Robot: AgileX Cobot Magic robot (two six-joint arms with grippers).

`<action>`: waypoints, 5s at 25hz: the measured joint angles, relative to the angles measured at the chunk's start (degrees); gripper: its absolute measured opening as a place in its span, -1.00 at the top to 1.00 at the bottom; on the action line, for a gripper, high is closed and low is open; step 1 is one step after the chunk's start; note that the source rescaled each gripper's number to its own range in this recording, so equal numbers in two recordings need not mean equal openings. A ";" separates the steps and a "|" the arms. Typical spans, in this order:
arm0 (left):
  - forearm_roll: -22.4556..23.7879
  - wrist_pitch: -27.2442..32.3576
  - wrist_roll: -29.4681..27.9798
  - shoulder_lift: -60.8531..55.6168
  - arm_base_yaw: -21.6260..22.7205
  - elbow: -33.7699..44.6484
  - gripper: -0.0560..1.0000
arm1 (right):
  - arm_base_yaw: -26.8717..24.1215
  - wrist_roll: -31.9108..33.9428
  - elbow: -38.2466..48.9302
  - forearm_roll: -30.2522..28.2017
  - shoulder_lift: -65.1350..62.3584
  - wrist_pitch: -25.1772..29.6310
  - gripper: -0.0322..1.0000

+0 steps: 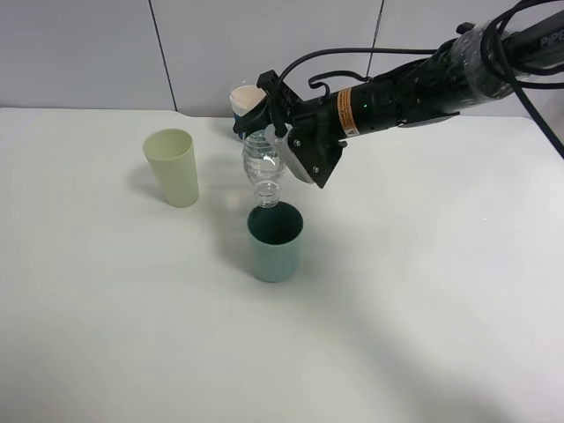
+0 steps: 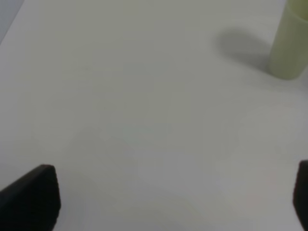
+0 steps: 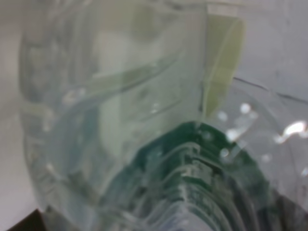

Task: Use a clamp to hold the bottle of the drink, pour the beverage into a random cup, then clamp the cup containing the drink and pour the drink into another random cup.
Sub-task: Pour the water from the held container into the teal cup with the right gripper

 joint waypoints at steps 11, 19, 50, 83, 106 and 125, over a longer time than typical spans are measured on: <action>0.00 0.00 0.00 0.00 0.00 0.00 -0.92 | 0.73 -4.23 0.00 0.00 0.00 0.18 0.82; 0.00 0.00 0.00 0.00 0.00 0.00 -0.92 | 0.88 -5.95 0.00 0.00 0.00 0.69 0.82; 0.00 0.00 0.00 0.00 0.00 0.00 -0.92 | 2.13 -15.10 0.00 4.98 -0.88 1.50 0.82; 0.00 0.00 0.00 0.00 0.00 0.00 -0.92 | 3.93 -24.46 0.00 6.15 -2.41 1.58 0.82; 0.00 0.00 0.00 0.00 0.00 0.00 -0.92 | 4.50 -28.43 0.00 5.33 -3.80 2.00 0.82; 0.00 0.00 0.00 0.00 0.00 0.00 -0.92 | 3.83 32.29 0.00 7.87 -3.85 1.93 0.82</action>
